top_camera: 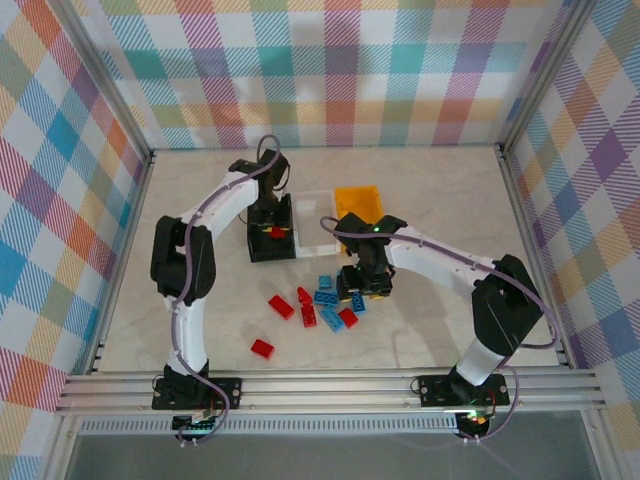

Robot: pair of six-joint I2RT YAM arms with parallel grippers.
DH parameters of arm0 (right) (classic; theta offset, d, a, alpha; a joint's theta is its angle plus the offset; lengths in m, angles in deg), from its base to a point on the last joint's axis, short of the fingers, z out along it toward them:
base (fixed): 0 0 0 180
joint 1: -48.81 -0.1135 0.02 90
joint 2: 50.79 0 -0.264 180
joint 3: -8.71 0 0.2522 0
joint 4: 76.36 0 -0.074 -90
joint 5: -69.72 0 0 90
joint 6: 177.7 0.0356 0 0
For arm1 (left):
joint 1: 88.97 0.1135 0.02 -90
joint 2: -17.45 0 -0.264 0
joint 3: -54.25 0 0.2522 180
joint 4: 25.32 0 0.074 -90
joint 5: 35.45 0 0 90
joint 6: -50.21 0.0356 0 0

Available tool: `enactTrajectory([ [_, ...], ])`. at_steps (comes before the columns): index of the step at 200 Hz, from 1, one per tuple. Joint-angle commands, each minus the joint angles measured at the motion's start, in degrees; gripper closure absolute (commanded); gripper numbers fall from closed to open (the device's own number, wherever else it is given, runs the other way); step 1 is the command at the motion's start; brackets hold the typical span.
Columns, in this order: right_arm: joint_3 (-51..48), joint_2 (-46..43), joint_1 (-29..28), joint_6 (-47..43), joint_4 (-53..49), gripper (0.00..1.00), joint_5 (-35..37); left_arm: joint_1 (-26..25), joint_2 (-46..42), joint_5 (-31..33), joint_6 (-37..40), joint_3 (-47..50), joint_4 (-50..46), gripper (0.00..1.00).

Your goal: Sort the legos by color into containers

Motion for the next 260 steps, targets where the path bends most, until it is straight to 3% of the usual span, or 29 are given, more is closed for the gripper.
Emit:
enactTrajectory([
  [1,0.8,-1.6,-0.3,-0.8,-2.2,0.36,0.7,1.5,-0.7,1.6,2.1,-2.0,-3.2,0.65],
  [15,0.8,-1.0,-0.3,-0.7,-1.9,0.36,0.2,1.8,-0.9,1.2,2.2,-2.0,-3.2,0.63],
  [44,2.0,0.4,-0.3,-0.9,-1.8,0.35,-1.1,1.8,-3.9,-0.4,2.5,-0.3,-2.8,0.41],
  [68,3.6,1.6,-0.3,-1.2,-2.1,0.35,-1.6,1.8,-8.9,-1.4,2.7,2.8,-2.7,0.31],
  [128,3.8,1.4,-0.3,-0.6,-3.7,0.34,-2.2,-1.2,-32.1,-5.1,-2.1,25.7,-5.2,0.30],
  [151,1.0,-0.7,-0.3,0.7,-3.0,0.33,-2.7,-6.2,-42.3,-7.2,-5.4,35.4,-7.0,0.28],
  [195,-3.5,-3.8,-0.3,2.1,-2.8,0.21,-2.4,-14.2,-55.9,-5.9,-13.8,49.4,-8.4,0.23],
  [217,-4.6,-4.7,-0.3,2.7,-2.0,0.20,-2.6,-18.0,-57.4,-3.9,-16.2,52.5,-6.6,0.18],
  [260,-7.0,-7.8,-0.3,4.6,-0.9,0.19,-2.3,-21.6,-49.9,-3.3,-16.9,52.6,-3.8,0.11],
])
